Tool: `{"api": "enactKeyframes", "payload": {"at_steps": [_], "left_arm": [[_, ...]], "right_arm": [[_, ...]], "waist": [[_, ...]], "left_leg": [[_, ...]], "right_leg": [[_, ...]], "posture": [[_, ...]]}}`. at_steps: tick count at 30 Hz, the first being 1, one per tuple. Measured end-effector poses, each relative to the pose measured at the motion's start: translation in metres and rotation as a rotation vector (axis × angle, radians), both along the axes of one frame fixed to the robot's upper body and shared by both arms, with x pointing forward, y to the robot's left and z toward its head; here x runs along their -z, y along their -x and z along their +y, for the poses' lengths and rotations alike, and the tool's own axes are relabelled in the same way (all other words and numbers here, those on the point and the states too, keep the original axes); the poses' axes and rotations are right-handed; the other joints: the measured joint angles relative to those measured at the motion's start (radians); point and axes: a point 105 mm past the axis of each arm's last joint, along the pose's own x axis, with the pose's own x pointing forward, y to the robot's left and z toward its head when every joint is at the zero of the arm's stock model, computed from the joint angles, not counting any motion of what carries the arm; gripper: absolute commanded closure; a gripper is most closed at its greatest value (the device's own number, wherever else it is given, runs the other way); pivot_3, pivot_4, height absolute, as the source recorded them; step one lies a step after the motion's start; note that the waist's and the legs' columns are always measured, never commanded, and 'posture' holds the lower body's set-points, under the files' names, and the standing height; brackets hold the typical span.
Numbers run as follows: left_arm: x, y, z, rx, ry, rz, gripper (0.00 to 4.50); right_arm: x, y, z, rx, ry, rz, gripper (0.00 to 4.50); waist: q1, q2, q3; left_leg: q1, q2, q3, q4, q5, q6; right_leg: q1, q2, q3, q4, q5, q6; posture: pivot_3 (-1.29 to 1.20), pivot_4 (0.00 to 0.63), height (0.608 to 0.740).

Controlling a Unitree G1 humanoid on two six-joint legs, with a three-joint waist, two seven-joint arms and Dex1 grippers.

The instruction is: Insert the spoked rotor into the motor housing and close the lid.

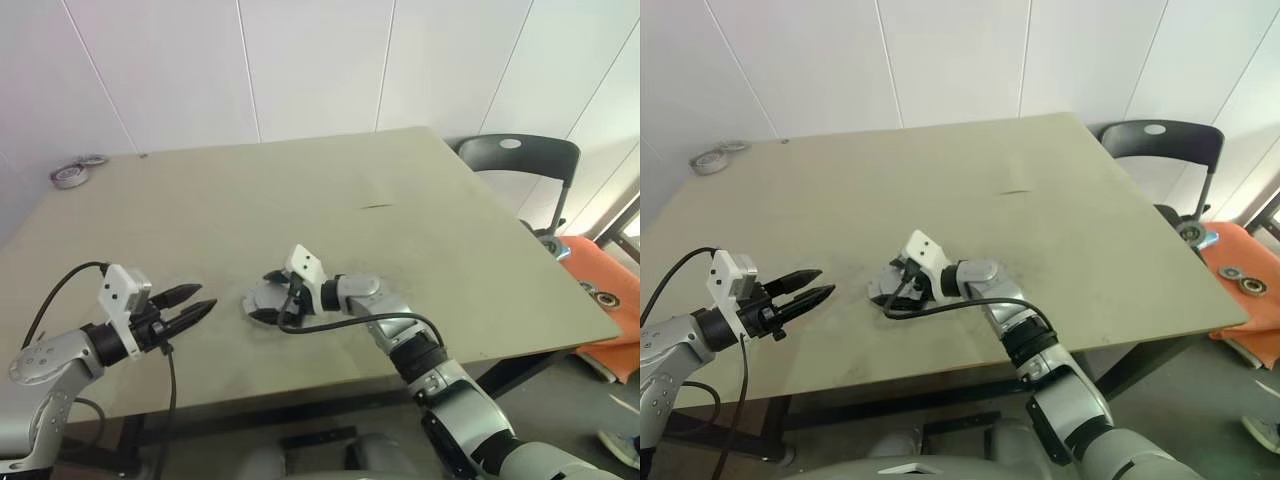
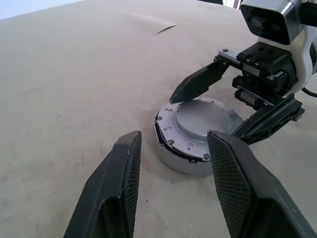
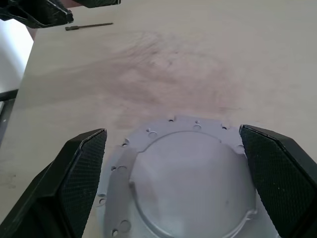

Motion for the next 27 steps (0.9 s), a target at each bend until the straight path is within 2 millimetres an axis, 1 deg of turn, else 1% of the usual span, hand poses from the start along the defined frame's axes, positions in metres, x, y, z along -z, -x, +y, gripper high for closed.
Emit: {"api": "enactKeyframes", "payload": {"at_steps": [3, 7, 14, 20, 27], "left_arm": [[0.000, 0.000, 0.000, 0.000, 0.000, -0.001, 2.24], [0.000, 0.000, 0.000, 0.000, 0.000, -0.001, 2.24], [-0.001, -0.001, 0.000, 0.000, 0.000, -0.005, 2.24], [-0.002, -0.001, 0.000, 0.002, 0.000, -0.007, 2.24], [-0.002, -0.001, 0.000, 0.008, -0.002, -0.005, 2.24]], "right_arm": [[-0.001, -0.003, -0.001, 0.016, 0.008, -0.058, 0.02], [-0.002, -0.005, -0.002, 0.018, 0.009, -0.090, 0.02], [0.004, -0.004, -0.007, -0.001, 0.048, -0.104, 0.02], [0.009, 0.000, -0.007, -0.026, 0.071, -0.096, 0.02], [0.011, -0.001, -0.006, -0.010, 0.069, -0.097, 0.02]], "waist": [[0.000, 0.000, 0.000], [0.000, 0.000, 0.000], [0.000, 0.000, 0.000], [0.000, 0.000, 0.000], [0.000, 0.000, 0.000]], "left_leg": [[0.000, 0.000, 0.000, 0.000, 0.000, 0.000], [0.000, 0.000, 0.000, 0.000, 0.000, 0.000], [0.000, 0.000, 0.000, 0.000, 0.000, 0.000], [0.000, 0.000, 0.000, 0.000, 0.000, 0.000], [0.000, 0.000, 0.000, 0.000, 0.000, 0.000]], "right_leg": [[0.000, 0.000, 0.000, 0.000, 0.000, 0.000], [0.000, 0.000, 0.000, 0.000, 0.000, 0.000], [0.000, 0.000, 0.000, 0.000, 0.000, 0.000], [0.000, 0.000, 0.000, 0.000, 0.000, 0.000], [0.000, 0.000, 0.000, 0.000, 0.000, 0.000]], "posture": [[0.00, 0.000, 0.740], [0.00, 0.000, 0.740], [0.00, 0.000, 0.740], [0.00, 0.000, 0.740], [0.00, 0.000, 0.740]]}}
